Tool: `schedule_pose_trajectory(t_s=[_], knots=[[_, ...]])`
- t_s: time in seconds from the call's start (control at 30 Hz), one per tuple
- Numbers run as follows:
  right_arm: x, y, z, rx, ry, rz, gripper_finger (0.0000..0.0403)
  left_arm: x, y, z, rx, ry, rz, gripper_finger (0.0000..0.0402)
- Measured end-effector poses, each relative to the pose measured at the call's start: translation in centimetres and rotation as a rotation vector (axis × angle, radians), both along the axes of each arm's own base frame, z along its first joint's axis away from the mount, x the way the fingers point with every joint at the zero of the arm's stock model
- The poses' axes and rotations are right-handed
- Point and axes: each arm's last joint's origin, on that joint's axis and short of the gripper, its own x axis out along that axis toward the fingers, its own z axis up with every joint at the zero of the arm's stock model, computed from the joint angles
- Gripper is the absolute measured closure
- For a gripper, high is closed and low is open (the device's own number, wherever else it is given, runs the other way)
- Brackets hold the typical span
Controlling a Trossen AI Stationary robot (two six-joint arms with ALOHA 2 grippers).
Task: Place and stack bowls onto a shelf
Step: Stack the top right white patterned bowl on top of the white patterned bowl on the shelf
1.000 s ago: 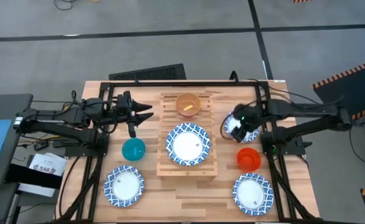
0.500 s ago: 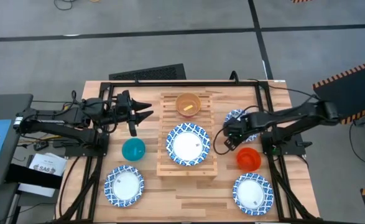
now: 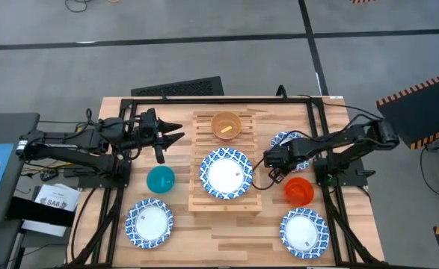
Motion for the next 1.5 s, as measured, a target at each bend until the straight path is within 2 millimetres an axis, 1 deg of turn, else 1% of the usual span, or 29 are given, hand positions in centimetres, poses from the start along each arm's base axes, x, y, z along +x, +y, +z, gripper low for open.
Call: schedule_pose_trajectory(t_s=[0.13,0.17,0.23,0.33,0.4,0.57,0.63,0.73,0.87,0.93,1.0,1.07,1.13,1.2,1.27,1.37,1.5], knots=[[-1.0,0.0,1.0,-0.029,0.022,0.003,0.0367,0.0,0.0,0.0,-0.001,0.000,0.000,0.0265],[-1.3,0.0,1.4,-0.035,0.016,0.006,0.0381,0.0,0.0,0.0,-0.001,0.000,0.000,0.0265],[-1.6,0.0,2.7,-0.065,-0.004,0.007,0.0382,0.0,0.0,0.0,-0.001,0.000,0.001,0.0265],[-1.8,0.1,5.7,-0.124,-0.063,0.011,0.0379,0.0,0.0,0.0,-0.001,-0.002,0.001,0.0265],[-2.0,-0.1,8.2,-0.170,-0.098,0.026,0.0383,0.0,0.0,0.1,-0.001,-0.006,0.002,0.0265],[-1.6,-0.5,15.6,-0.312,-0.231,0.101,0.0383,0.0,0.0,0.1,-0.001,-0.007,0.006,0.0265],[-1.2,-0.5,18.7,-0.347,-0.312,0.183,0.0383,0.0,0.0,0.1,-0.001,-0.007,0.006,0.0265],[0.3,0.1,22.9,-0.396,-0.481,0.390,0.0383,0.0,0.0,0.1,-0.001,-0.007,0.006,0.0265],[2.7,1.9,26.7,-0.430,-0.615,0.714,0.0383,0.0,0.0,0.1,-0.001,-0.007,0.006,0.0265],[3.9,3.1,27.4,-0.414,-0.617,0.899,0.0383,0.0,0.0,0.1,-0.001,-0.007,0.005,0.0265],[5.2,4.5,27.7,-0.396,-0.624,1.070,0.0383,0.0,0.0,0.1,-0.001,-0.006,0.005,0.0265],[6.5,5.9,27.4,-0.381,-0.603,1.214,0.0380,0.0,0.0,0.1,-0.001,-0.006,0.000,0.0265],[7.6,7.3,26.9,-0.383,-0.578,1.316,0.0377,0.0,0.0,0.0,-0.001,-0.003,0.000,0.0265],[8.6,8.4,26.1,-0.366,-0.527,1.387,0.0378,0.0,0.0,0.0,-0.001,-0.005,0.000,0.0265],[9.6,9.1,25.3,-0.358,-0.476,1.435,0.0382,0.0,0.0,0.0,-0.001,-0.005,0.000,0.0265],[10.8,9.5,23.8,-0.338,-0.369,1.458,0.0382,0.0,0.0,0.0,-0.001,-0.004,0.000,0.0265],[11.6,10.0,22.2,-0.300,-0.258,1.496,0.0376,0.0,0.0,0.0,-0.001,-0.003,0.000,0.0265]])
